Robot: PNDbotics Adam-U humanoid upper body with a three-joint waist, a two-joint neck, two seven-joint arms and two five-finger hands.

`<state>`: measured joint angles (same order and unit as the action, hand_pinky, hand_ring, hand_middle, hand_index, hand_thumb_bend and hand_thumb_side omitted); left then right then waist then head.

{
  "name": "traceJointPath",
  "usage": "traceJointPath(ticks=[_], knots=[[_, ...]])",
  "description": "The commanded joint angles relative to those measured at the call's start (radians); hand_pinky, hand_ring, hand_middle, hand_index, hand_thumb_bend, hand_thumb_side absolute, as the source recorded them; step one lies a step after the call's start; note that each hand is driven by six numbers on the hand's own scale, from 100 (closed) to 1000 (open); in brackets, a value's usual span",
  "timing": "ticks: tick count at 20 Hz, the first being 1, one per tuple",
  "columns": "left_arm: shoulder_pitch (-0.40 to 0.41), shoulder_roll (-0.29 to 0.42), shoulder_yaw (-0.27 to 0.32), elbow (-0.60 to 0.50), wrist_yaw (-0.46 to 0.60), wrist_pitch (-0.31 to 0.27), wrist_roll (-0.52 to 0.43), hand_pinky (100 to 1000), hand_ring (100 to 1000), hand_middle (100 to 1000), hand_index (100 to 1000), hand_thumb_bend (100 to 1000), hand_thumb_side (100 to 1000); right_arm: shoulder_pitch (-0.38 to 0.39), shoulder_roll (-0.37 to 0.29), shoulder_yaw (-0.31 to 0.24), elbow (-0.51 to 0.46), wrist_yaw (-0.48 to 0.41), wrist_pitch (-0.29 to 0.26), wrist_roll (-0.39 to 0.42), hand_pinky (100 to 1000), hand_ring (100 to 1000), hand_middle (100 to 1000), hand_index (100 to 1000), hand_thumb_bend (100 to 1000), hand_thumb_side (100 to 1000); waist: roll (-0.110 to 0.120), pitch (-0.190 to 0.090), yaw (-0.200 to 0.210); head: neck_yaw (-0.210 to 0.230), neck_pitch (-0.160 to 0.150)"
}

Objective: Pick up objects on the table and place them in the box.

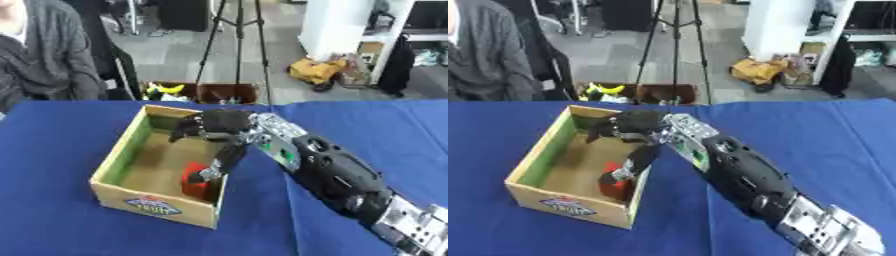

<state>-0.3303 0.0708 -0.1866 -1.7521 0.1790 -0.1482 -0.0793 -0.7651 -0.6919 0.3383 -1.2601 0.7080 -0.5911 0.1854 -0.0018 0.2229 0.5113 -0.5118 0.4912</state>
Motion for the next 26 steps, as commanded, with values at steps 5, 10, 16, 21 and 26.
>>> traceJointPath(ticks=[5,10,16,21,26], knots=[[0.005,0.024,0.035,-0.015,-0.013,-0.006,0.024,533,812,644,664,100,961,0.052,-0.076,-0.051,-0.188,-0.268,0.081,-0.013,748,994,827,786,100,501,0.009,-0.031,-0.081,0.063,0.001],[0.04,0.05,0.085,0.005,-0.035,-0.016,0.071,531,813,644,664,100,966,0.203,-0.099,-0.144,-0.398,-0.755,0.252,0.05,710,1000,799,728,100,582,0.018,-0.047,-0.216,0.155,0.02],[0.071,0.066,0.128,0.03,-0.059,-0.027,0.12,528,815,645,663,100,974,0.42,-0.071,-0.279,-0.692,-1.06,0.422,0.05,689,1000,781,706,100,716,0.029,-0.053,-0.328,0.245,0.044],[0.094,0.063,0.133,0.046,-0.061,-0.033,0.129,526,817,645,663,100,986,0.546,0.033,-0.33,-0.739,-1.11,0.453,0.059,675,1000,761,661,100,841,0.041,-0.049,-0.362,0.292,0.08],[0.112,0.06,0.135,0.056,-0.059,-0.035,0.132,525,816,644,662,100,992,0.622,0.125,-0.336,-0.74,-1.053,0.459,0.085,669,997,751,635,100,885,0.049,-0.048,-0.377,0.331,0.118]])
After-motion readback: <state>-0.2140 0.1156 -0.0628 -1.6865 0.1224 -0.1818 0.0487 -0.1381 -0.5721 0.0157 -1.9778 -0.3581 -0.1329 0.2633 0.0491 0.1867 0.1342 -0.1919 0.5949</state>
